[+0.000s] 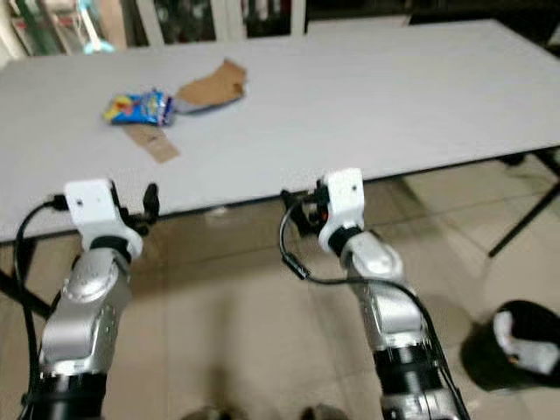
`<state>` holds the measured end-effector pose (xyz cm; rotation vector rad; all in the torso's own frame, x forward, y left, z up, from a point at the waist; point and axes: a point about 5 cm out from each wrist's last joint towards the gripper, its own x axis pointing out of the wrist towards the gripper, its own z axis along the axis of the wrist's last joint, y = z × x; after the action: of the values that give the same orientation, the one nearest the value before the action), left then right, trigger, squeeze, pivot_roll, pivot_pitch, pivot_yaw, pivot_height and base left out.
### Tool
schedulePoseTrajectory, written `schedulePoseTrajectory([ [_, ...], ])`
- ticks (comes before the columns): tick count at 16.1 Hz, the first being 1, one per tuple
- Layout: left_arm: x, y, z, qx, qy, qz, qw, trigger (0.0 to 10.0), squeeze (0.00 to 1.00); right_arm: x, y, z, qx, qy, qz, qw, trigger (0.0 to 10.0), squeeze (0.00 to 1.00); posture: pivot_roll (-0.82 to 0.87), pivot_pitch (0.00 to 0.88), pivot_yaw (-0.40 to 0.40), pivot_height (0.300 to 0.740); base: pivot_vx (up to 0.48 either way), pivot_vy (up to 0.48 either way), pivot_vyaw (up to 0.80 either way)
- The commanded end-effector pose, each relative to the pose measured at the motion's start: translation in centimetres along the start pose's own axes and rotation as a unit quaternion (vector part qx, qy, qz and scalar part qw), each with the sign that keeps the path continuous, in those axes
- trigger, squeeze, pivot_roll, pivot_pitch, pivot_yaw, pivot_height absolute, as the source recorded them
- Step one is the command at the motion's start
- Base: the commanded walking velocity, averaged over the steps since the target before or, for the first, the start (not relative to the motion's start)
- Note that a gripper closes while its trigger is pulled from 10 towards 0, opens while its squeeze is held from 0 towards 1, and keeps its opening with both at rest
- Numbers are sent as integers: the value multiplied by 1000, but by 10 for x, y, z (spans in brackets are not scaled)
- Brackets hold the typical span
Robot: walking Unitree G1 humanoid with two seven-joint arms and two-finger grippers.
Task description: Picking trash to rubbish bin
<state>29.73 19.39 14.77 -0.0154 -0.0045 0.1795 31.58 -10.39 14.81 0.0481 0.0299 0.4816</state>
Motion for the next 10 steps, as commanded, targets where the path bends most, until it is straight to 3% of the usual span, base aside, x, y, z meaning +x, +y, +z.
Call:
schedulePoseTrajectory([
  [1,-1,5,-1,-4,3,11,1000,10000,0,2,6,2,-2,-1,11,1000,10000,0,-100,116,29,740,0,0,0],
  [4,-1,6,0,-10,-1,14,1000,10000,0,3,9,3,-15,-6,23,1000,10000,0,-100,116,29,740,0,0,0],
  [7,0,7,1,-7,-1,12,1000,10000,0,3,9,3,-12,-8,21,1000,10000,0,-100,116,29,740,0,0,688],
  [10,0,7,1,-7,-2,10,1000,10000,0,3,8,3,-9,-7,18,1000,10000,0,-100,116,29,740,0,0,0],
])
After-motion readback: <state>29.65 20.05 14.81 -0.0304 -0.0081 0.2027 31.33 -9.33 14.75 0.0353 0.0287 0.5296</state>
